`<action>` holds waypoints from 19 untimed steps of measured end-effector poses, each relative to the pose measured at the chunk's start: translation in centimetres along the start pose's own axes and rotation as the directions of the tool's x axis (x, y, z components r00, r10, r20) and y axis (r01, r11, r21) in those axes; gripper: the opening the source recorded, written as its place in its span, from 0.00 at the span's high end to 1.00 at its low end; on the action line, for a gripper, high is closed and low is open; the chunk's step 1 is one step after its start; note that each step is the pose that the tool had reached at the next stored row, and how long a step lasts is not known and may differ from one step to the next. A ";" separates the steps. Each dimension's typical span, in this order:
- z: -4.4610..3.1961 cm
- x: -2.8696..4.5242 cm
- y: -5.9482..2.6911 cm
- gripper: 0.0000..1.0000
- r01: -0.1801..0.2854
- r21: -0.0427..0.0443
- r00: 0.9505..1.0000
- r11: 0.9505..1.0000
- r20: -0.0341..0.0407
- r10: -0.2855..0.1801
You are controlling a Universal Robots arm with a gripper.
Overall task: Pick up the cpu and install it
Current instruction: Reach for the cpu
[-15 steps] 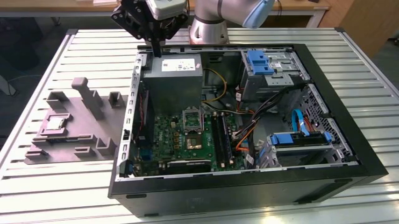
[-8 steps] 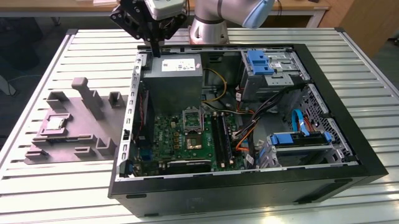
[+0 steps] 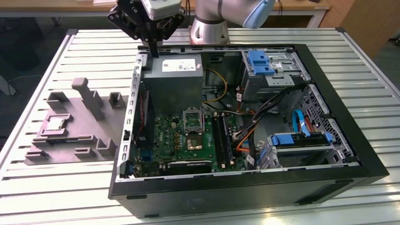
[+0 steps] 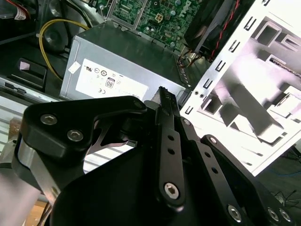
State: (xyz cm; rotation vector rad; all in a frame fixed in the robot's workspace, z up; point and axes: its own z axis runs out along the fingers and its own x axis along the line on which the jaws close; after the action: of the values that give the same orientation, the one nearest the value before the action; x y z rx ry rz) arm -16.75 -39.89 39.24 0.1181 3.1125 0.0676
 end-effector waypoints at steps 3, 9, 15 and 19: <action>-0.01 0.08 -0.01 0.89 0.000 0.000 1.000 1.000 0.000 0.000; 0.00 0.19 -0.02 0.89 0.000 0.000 1.000 1.000 0.000 0.000; 0.00 0.33 -0.03 0.89 0.000 0.000 1.000 1.000 0.000 0.000; 0.00 0.45 -0.04 0.89 0.000 0.000 1.000 1.000 0.000 0.000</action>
State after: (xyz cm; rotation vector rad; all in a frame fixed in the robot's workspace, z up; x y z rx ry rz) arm -17.20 -39.89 39.23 0.1179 3.1125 0.0676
